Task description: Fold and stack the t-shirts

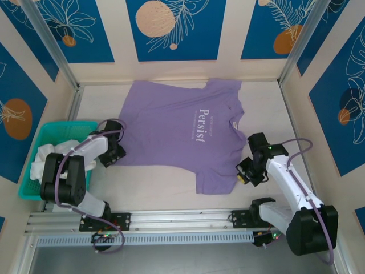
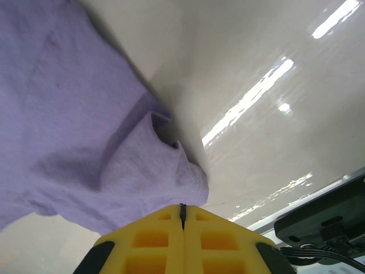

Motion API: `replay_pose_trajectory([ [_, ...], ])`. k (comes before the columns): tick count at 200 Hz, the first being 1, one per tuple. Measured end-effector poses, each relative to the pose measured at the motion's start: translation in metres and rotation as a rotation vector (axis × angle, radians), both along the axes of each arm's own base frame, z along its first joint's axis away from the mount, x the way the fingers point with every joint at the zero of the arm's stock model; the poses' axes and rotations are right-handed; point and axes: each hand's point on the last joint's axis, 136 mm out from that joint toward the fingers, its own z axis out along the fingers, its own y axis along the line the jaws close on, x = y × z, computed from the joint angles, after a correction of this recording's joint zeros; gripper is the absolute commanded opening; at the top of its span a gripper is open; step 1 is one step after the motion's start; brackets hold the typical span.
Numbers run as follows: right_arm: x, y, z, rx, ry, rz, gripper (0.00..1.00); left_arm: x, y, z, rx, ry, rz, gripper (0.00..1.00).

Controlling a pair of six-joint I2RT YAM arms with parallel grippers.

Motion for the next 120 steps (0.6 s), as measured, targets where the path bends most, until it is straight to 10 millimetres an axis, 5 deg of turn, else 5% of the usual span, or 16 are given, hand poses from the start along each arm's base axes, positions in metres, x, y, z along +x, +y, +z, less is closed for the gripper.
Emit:
replay_pose_trajectory([
  [35,0.005,-0.012,0.004,0.011,-0.023,-0.040,0.00,-0.009,-0.007,-0.003,0.007,0.007,-0.022,0.66],
  [54,0.007,-0.008,0.006,0.049,-0.033,-0.024,0.38,-0.012,-0.008,-0.002,0.006,0.006,-0.021,0.66],
  [66,0.006,0.000,0.005,0.081,-0.024,0.002,0.47,-0.013,-0.008,-0.001,0.005,0.006,-0.019,0.67],
  [100,-0.006,0.023,-0.004,0.118,0.014,0.112,0.52,-0.019,-0.007,0.001,0.010,0.030,-0.019,0.71],
  [120,-0.011,0.033,-0.012,0.126,0.044,0.146,0.46,-0.022,-0.007,0.004,0.012,0.050,-0.021,0.71],
])
